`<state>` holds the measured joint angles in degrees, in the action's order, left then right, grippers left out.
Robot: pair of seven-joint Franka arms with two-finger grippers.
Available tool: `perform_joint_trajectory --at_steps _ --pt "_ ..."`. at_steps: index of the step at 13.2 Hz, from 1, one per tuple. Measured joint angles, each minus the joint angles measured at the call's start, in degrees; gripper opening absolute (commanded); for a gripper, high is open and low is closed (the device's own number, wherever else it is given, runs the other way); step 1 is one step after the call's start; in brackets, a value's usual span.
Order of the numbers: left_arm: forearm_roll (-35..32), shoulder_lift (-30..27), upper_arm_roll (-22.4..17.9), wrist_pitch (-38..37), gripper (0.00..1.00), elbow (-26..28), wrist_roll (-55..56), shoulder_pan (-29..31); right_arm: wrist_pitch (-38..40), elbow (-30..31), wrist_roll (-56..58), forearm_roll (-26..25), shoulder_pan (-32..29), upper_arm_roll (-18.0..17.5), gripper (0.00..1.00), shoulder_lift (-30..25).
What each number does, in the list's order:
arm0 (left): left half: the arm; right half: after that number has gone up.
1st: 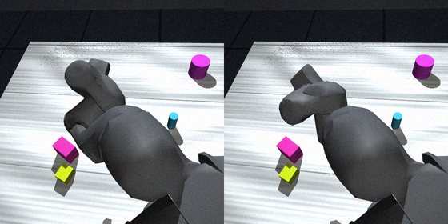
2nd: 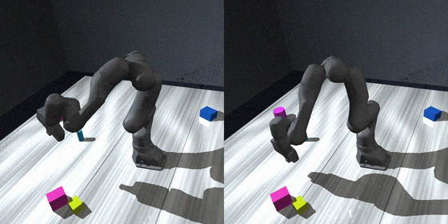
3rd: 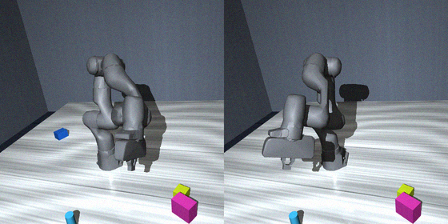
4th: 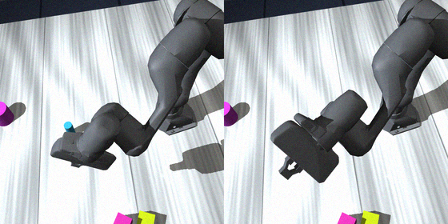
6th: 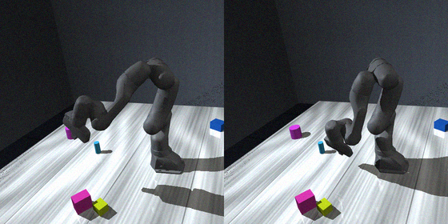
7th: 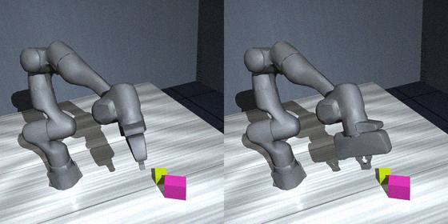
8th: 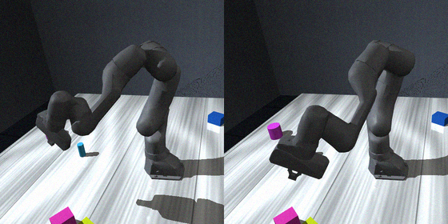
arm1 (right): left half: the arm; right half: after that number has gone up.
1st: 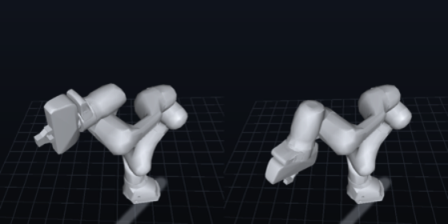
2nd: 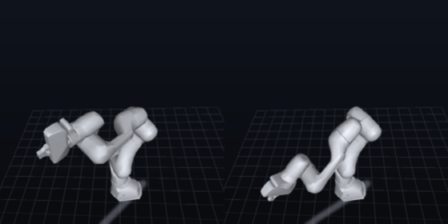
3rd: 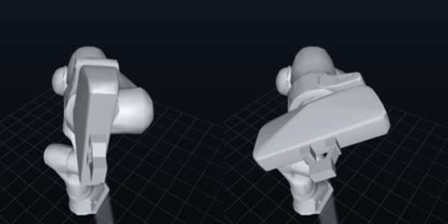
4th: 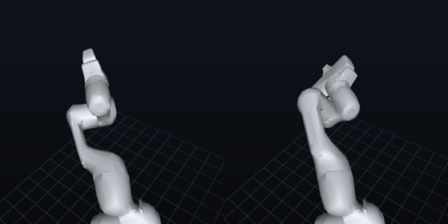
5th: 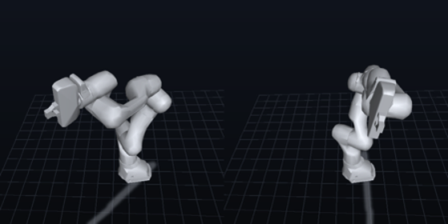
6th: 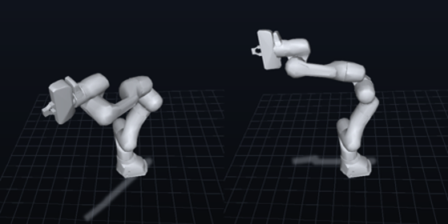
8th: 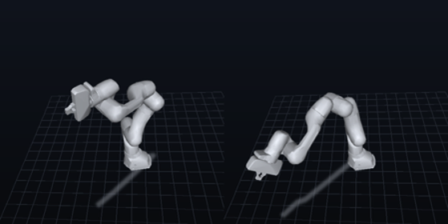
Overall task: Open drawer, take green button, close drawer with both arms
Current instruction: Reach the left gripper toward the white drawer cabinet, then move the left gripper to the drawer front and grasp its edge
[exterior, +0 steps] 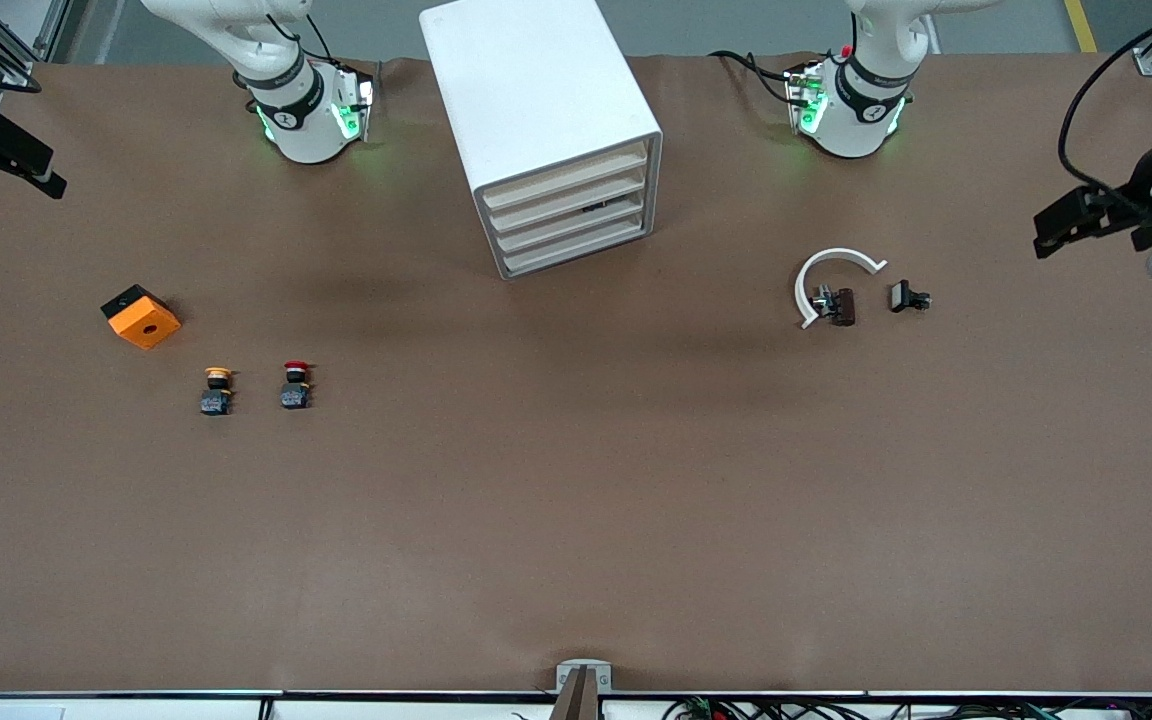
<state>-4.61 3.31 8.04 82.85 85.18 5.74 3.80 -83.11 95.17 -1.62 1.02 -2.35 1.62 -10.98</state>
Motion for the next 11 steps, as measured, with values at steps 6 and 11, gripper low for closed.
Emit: perform_joint_trajectory --at_steps 6,11 --pt "-2.09 10.75 0.96 0.00 1.00 -0.97 10.63 -3.90 -0.07 0.08 1.22 0.00 0.00 -0.02 1.00 -0.03" --pt "-1.11 18.07 1.81 -0.34 1.00 -1.11 43.14 -15.78 -0.08 0.10 1.33 0.00 0.00 -0.01 1.00 -0.06"
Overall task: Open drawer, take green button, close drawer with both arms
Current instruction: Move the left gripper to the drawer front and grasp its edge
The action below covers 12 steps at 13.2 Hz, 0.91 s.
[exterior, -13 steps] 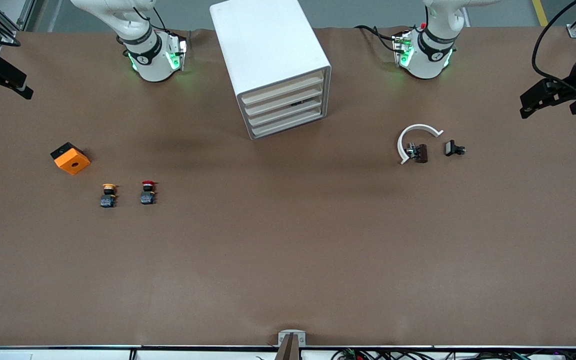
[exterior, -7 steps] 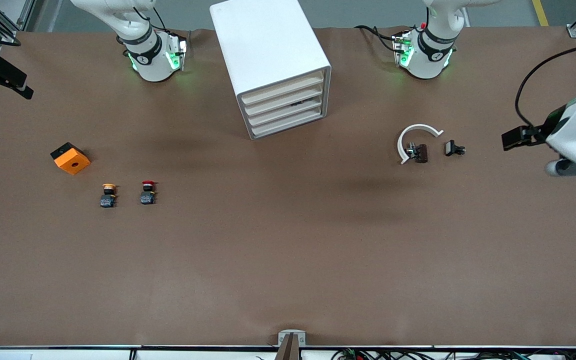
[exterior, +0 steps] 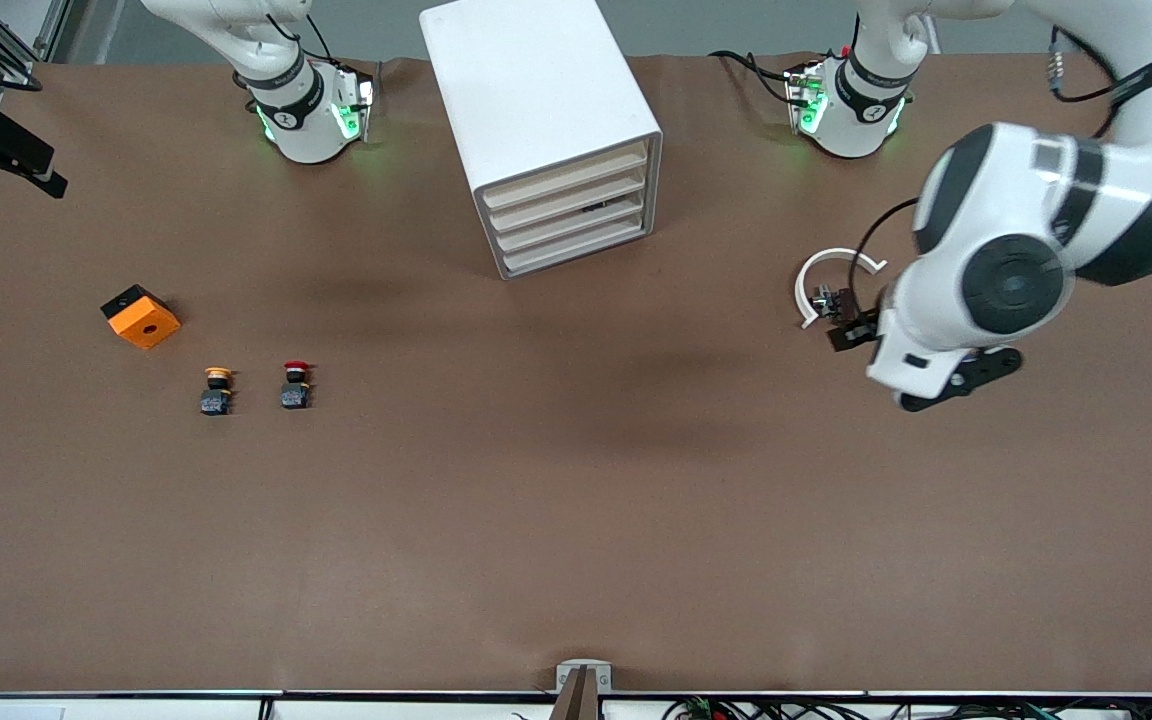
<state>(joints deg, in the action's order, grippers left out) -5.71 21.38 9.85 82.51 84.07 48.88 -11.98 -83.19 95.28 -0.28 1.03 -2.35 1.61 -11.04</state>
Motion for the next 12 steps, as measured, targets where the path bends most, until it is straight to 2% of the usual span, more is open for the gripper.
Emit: perform_joint_trajectory --at_steps 6,9,12 --pt "14.37 11.95 0.08 2.18 1.00 -2.42 37.30 -4.52 -0.02 -0.91 0.02 0.01 0.00 -0.01 1.00 0.01" --pt "21.52 17.25 0.09 5.29 1.00 -3.82 51.56 -5.43 -0.03 -1.13 0.02 0.01 0.00 0.01 1.00 0.75" --pt "23.90 20.31 0.10 5.83 1.00 -4.18 58.76 -5.76 -0.13 -1.60 0.01 0.02 0.00 0.09 1.00 2.02"
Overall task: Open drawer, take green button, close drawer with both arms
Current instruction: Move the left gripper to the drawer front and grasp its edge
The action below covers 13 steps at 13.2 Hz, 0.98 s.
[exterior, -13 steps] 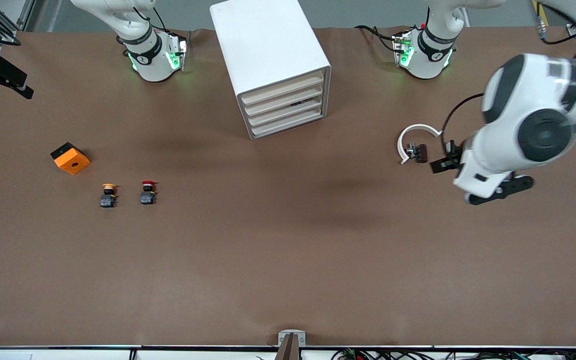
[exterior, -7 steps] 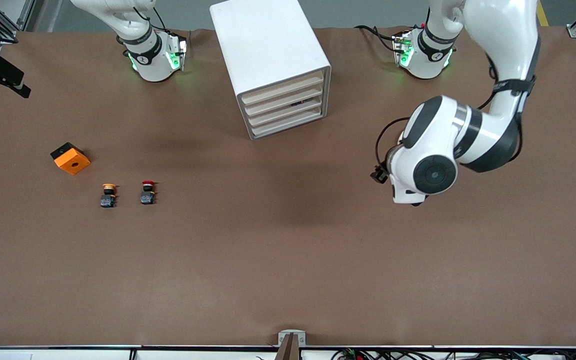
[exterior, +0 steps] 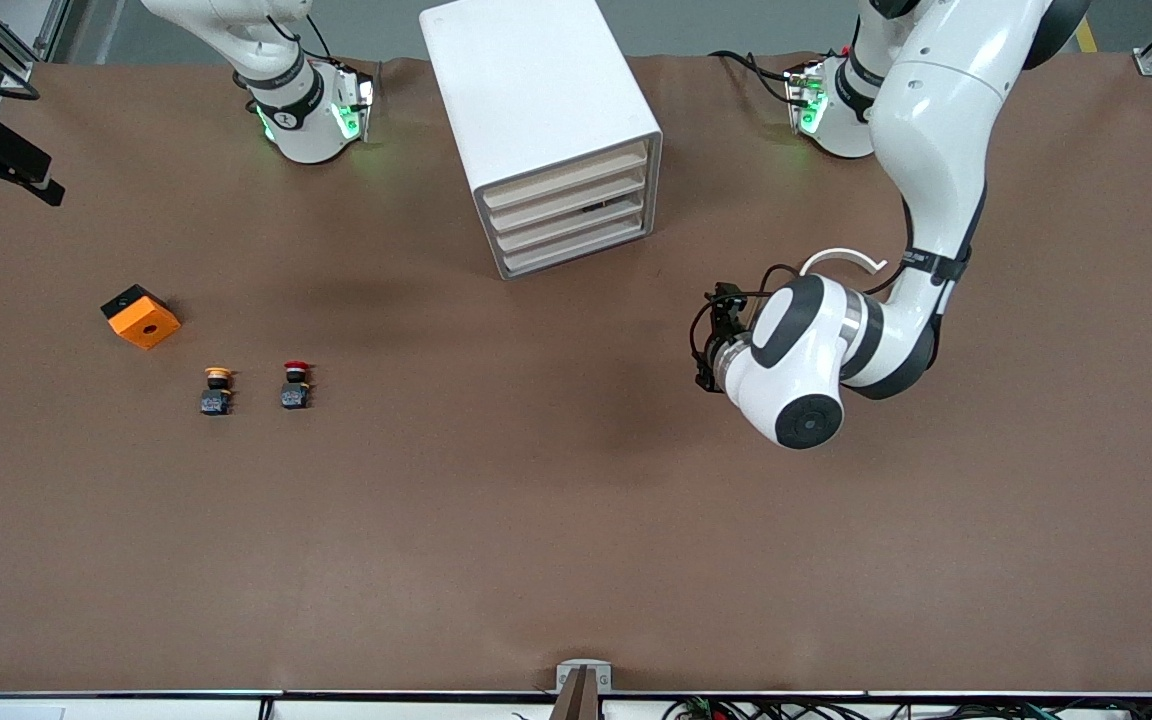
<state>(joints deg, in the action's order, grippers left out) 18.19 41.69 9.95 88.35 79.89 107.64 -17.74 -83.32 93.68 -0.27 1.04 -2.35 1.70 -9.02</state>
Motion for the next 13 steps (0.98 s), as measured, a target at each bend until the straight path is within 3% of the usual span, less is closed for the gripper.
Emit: perform_joint_trajectory --at_steps 4,11,13 --pt "2.45 1.08 -0.47 -0.78 1.00 0.17 2.35 1.59 -0.71 -0.72 0.15 0.00 0.00 -0.02 1.00 4.32" --pt "24.13 8.63 -0.28 -0.94 1.00 1.22 5.58 -0.20 -0.77 -2.54 0.25 -0.01 -0.01 0.01 1.00 8.69" --pt "27.43 9.82 -0.19 -0.80 1.00 1.20 5.87 -2.18 -0.82 -2.80 0.25 -0.02 -0.08 0.09 1.00 10.54"
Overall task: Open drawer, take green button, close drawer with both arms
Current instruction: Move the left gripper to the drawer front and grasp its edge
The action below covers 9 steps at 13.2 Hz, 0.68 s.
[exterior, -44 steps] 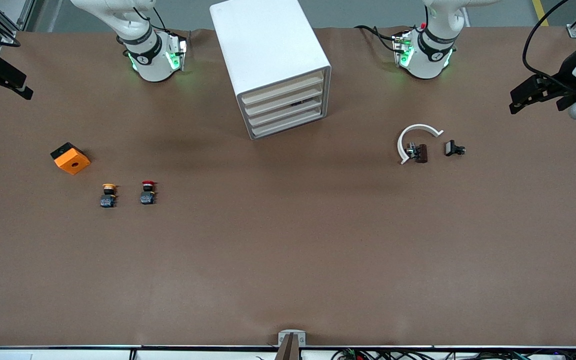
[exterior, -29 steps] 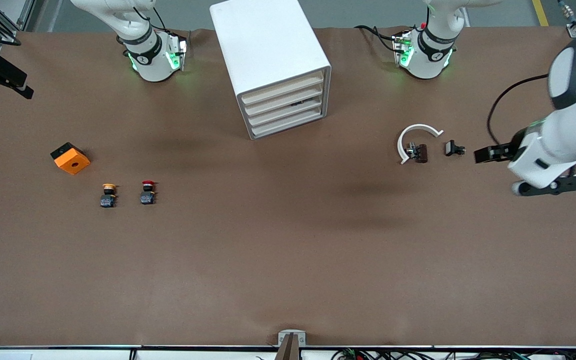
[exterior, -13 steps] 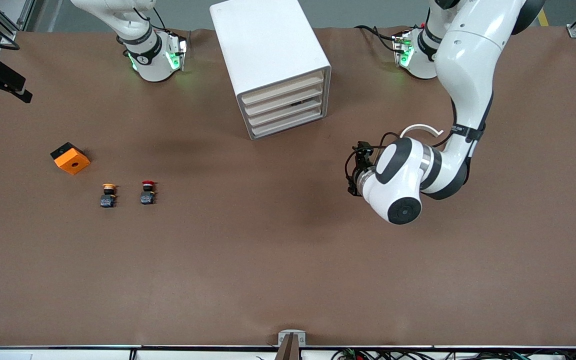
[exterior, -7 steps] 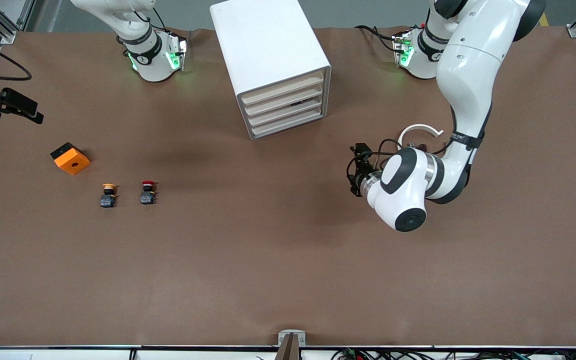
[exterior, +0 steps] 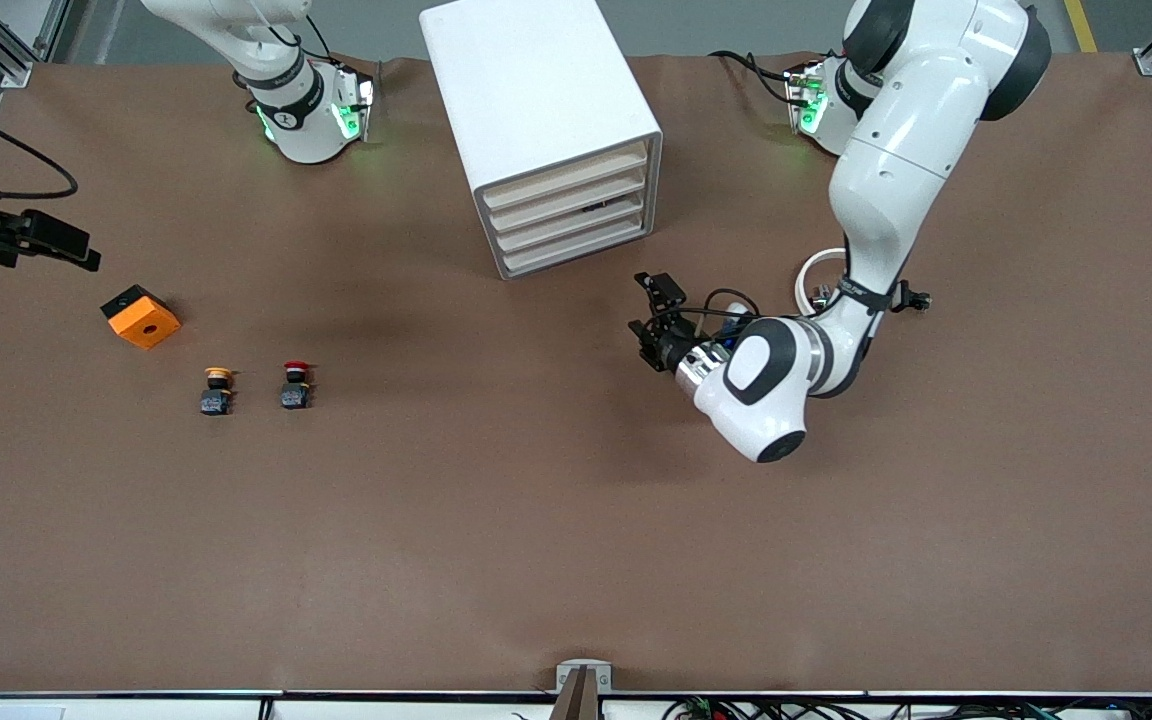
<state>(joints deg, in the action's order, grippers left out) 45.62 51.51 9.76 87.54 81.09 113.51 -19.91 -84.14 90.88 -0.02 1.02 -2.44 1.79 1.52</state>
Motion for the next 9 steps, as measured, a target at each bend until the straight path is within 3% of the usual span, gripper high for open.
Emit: perform_joint_trajectory --at_steps 4,9 --pt "5.14 2.22 0.03 1.67 1.00 -0.02 1.37 -5.03 0.15 -0.35 0.01 0.00 -0.37 0.10 1.00 2.20" --pt "7.54 3.50 0.05 2.01 1.00 -0.02 1.37 -6.89 -0.46 -0.39 0.03 -0.03 -1.16 0.13 1.00 4.05"
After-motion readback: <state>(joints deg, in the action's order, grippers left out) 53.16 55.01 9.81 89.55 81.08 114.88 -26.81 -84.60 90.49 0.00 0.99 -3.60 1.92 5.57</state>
